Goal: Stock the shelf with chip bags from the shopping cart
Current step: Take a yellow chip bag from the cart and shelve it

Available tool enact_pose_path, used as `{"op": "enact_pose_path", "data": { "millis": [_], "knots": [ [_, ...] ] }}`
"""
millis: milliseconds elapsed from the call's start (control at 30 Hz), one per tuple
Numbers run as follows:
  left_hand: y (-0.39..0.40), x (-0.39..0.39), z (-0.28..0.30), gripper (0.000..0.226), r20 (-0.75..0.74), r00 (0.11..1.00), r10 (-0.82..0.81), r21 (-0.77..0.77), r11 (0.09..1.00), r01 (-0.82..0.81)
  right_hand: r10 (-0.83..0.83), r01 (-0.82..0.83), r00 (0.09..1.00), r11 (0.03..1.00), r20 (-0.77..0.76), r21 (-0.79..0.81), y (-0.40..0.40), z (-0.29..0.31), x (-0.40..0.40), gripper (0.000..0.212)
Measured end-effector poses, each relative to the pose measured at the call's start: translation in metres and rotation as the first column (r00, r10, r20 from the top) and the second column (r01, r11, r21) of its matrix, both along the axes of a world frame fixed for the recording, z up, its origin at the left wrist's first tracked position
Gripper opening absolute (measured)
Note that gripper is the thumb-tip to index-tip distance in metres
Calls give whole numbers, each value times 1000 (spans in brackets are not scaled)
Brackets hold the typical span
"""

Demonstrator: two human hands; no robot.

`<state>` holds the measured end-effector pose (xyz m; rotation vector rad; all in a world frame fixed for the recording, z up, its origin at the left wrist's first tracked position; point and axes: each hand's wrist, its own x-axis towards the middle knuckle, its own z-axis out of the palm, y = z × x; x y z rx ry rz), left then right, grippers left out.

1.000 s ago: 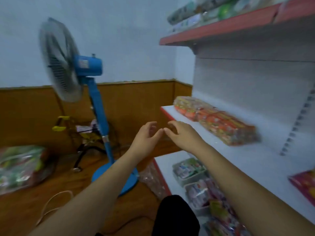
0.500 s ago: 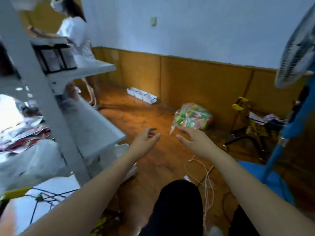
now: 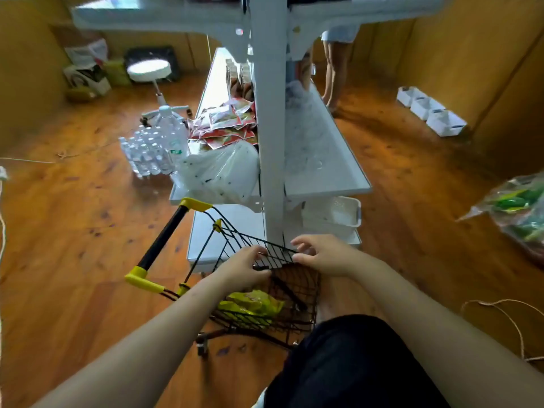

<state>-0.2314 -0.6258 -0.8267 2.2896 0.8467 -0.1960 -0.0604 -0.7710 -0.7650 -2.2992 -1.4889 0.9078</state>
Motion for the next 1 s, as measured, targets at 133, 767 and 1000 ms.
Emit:
{"op": "enact_pose_path", "data": {
  "millis": [133,767,1000],
  "knots": [
    [14,-11,-38,90,-460,850,-257,-49,963,265,189,-184,982,963,6,-196,47,-42,-19,59],
    [61,9,-78,88,-684,587,-433,-305,901,310,270,-221,963,803,6,-553,100,-201,-73,79],
    [57,-9,-82,104,-663,628,-408,-127,887,443,169,-117,983,876,69,-468,106,-204,-66,25]
  ]
}}
